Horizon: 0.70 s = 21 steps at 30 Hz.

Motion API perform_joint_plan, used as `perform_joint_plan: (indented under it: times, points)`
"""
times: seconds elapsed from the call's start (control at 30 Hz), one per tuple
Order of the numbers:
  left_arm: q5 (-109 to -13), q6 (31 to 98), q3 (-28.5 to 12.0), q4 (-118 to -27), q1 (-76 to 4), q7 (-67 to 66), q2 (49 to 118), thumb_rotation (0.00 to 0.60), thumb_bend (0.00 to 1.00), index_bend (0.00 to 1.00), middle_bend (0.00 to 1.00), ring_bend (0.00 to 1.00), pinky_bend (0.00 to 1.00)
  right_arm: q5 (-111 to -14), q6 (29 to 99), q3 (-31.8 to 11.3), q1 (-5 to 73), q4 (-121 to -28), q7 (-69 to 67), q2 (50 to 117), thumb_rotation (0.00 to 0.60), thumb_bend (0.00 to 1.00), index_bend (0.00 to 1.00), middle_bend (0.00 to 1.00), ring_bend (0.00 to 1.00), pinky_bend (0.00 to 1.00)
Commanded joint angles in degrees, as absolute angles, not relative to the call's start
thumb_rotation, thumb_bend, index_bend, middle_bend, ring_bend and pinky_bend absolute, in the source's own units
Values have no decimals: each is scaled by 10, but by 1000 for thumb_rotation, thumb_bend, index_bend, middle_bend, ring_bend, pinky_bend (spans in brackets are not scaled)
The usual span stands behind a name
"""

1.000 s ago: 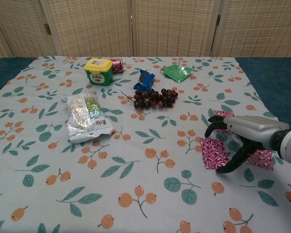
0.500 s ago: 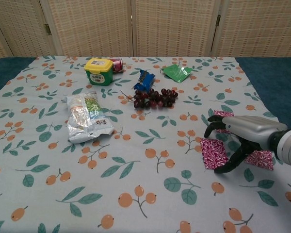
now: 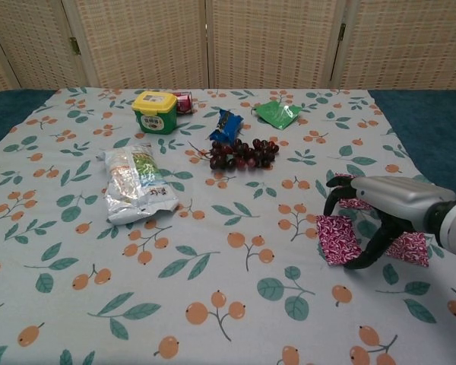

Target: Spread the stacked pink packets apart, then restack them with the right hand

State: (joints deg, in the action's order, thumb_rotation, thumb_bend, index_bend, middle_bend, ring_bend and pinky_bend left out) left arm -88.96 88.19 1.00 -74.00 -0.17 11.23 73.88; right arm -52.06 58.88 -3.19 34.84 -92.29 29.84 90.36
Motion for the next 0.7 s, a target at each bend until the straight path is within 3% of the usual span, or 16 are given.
perform_joint_plan:
  times: [0.03, 0.37, 0.7]
  points:
    - [-890, 881, 10, -740, -2, 112, 739, 600, 193, 14, 0, 31, 0, -532, 602, -36, 340, -942, 287, 889, 554, 96, 296, 69, 0, 0]
    - [-891, 875, 11, -736, -6, 115, 741, 600, 194, 14, 0, 32, 0, -536, 642, -32, 285, -986, 216, 828, 554, 97, 296, 69, 0, 0]
    - [-897, 869, 13, -737, -13, 114, 745, 600, 193, 14, 0, 32, 0, -513, 620, -34, 248, -949, 135, 823, 548, 96, 296, 69, 0, 0]
